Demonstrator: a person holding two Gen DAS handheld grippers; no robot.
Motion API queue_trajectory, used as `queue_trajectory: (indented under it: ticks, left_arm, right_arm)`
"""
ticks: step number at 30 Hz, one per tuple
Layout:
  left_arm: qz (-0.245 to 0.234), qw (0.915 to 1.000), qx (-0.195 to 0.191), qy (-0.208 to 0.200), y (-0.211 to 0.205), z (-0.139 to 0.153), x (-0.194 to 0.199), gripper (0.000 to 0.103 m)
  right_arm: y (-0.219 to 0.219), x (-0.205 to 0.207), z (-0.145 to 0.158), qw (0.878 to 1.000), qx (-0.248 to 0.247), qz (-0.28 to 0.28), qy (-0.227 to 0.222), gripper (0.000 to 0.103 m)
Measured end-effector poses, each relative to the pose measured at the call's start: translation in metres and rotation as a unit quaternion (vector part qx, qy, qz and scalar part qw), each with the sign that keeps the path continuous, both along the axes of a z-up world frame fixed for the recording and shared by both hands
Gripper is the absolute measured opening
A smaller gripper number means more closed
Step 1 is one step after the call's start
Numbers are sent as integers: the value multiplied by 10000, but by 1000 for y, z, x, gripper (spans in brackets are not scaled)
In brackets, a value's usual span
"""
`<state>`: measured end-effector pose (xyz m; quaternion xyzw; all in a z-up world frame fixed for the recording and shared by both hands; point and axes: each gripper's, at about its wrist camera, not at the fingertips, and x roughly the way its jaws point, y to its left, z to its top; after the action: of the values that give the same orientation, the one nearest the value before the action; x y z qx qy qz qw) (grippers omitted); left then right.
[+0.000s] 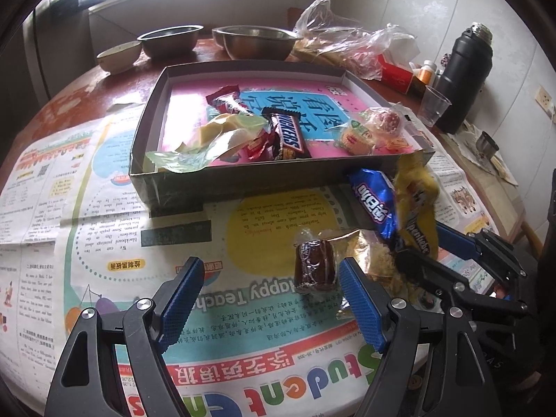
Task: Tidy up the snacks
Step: 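Grasp the brown foil-wrapped chocolate with the left tool while the right tool grasps the gold wafer bar, then carry the chocolate and gold wafer bar over the gray tray with both tools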
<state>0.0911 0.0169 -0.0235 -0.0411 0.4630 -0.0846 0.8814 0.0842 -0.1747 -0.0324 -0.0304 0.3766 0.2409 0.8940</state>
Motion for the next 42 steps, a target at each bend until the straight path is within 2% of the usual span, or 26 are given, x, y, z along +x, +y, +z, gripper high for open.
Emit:
queue_trajectory:
  ticks: [5,11,17,20,21,22,28,33,42]
  left_arm:
    - [-11,9999,-117,26,1,-3,2,81]
    - [-9,9999,-97,30,-1,-7,5,78]
    - [-3,9990,423,-108,-10,-9,3,60]
    - [48,9988,466,-149,-6,-8,3,45]
    - [76,9987,475,-161,-4,-8,3,32]
    - [97,9988,455,-164,-2,-7,3,27]
    - [64,9999,128,-92,3,-7,3,27]
    - [38,9999,65,-118,1,-3,0,27]
    - [76,9991,-17,-413,4,19,-7,27]
  right_arm:
    - [-1,0,0,10000,-64,10,-27,33]
    - [-3,5,-7,9999,-140,-69,58,27]
    - [-3,5,-9,9999,-119,-59,77,27]
    - [-3,5,-9,9999,-113,-64,77,27]
    - [-3,5,-9,9999,-112,-65,76,27]
    - [-3,5,-9,9999,-122,-63,68,27]
    - [-5,5,-6,9999,-80,-85,22,26]
    - [-7,4,-1,10000,-11,-81,-25,26]
    - [-11,3,10,9998,84,-104,-126,26]
